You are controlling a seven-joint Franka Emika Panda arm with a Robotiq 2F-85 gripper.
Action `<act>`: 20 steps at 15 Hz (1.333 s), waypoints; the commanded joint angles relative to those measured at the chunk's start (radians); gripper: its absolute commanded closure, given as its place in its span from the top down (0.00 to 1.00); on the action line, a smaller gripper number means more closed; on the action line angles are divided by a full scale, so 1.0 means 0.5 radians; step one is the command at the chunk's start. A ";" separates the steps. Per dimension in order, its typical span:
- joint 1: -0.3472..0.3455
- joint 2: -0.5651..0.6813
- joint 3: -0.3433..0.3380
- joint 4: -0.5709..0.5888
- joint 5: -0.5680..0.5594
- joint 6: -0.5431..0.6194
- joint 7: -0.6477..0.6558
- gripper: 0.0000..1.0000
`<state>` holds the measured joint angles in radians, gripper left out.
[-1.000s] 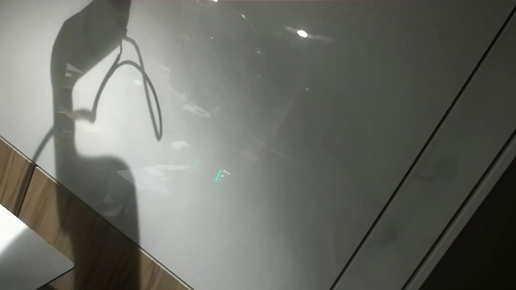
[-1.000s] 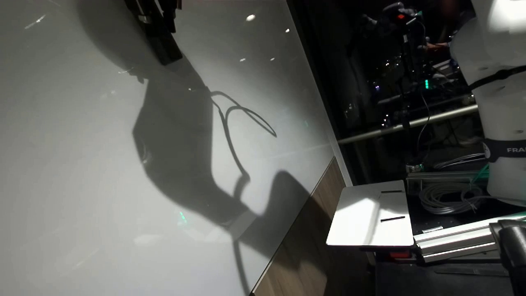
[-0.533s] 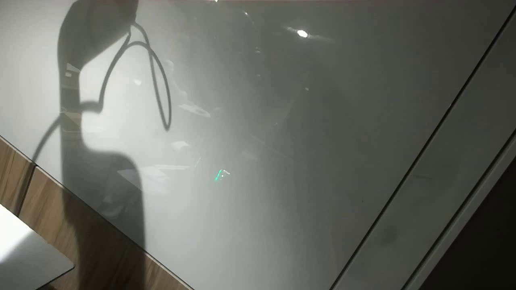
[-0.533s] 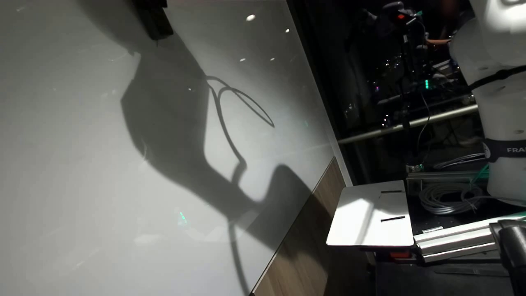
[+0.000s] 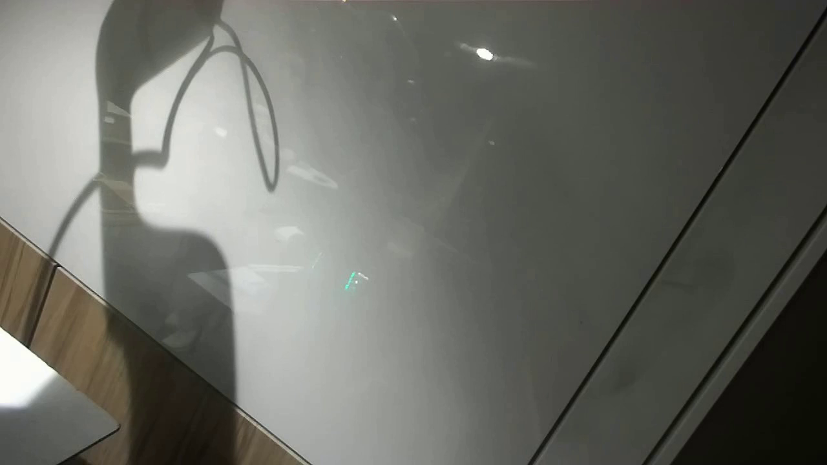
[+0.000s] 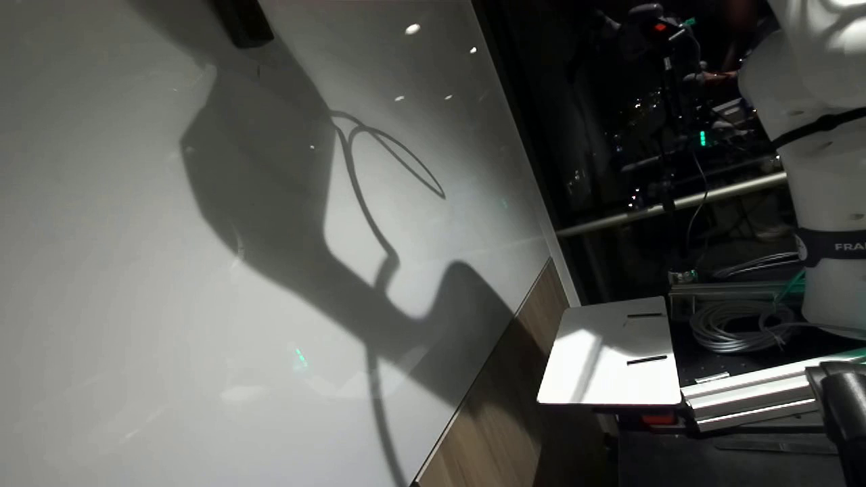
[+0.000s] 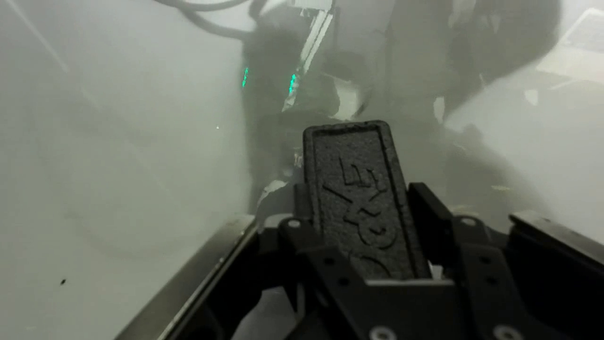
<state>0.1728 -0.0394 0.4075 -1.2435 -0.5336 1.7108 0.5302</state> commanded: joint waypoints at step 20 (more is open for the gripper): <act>-0.023 -0.269 -0.172 -1.044 0.165 0.193 0.074 0.28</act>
<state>0.1388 -0.0635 0.3790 -1.5767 -0.4958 1.7653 0.5784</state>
